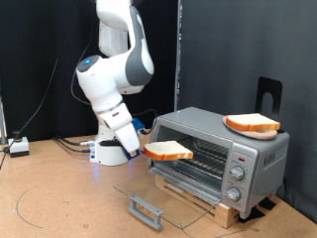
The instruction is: Make a piece of toast with the oven
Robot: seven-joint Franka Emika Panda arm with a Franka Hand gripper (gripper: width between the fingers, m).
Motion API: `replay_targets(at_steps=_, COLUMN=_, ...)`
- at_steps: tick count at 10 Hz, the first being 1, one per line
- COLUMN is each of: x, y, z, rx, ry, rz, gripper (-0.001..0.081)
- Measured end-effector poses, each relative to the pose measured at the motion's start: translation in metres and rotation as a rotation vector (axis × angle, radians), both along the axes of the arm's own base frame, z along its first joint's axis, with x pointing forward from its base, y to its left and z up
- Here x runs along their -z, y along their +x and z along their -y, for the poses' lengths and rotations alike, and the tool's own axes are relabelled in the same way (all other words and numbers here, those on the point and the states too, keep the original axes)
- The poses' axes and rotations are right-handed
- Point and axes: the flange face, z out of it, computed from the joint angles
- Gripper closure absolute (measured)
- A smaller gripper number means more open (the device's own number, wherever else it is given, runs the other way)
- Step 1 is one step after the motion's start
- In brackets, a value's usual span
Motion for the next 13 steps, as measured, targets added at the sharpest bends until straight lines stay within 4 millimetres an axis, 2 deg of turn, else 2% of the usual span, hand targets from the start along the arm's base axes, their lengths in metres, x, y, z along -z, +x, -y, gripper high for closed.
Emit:
replay_targets(at_steps=4, x=-0.005, y=0.002, z=-0.058, rx=-0.047, ry=-0.034, rz=-0.001, gripper=0.041)
replay_targets(at_steps=7, x=-0.005, y=-0.001, z=-0.091, rx=-0.079, ry=-0.153, rz=0.058, gripper=0.041)
replay_targets(at_steps=10, x=-0.002, y=-0.002, z=-0.102, rx=-0.125, ry=-0.247, rz=0.06, gripper=0.041)
replay_targets(at_steps=13, x=-0.009, y=-0.002, z=-0.091, rx=-0.154, ry=-0.261, rz=0.08, gripper=0.041)
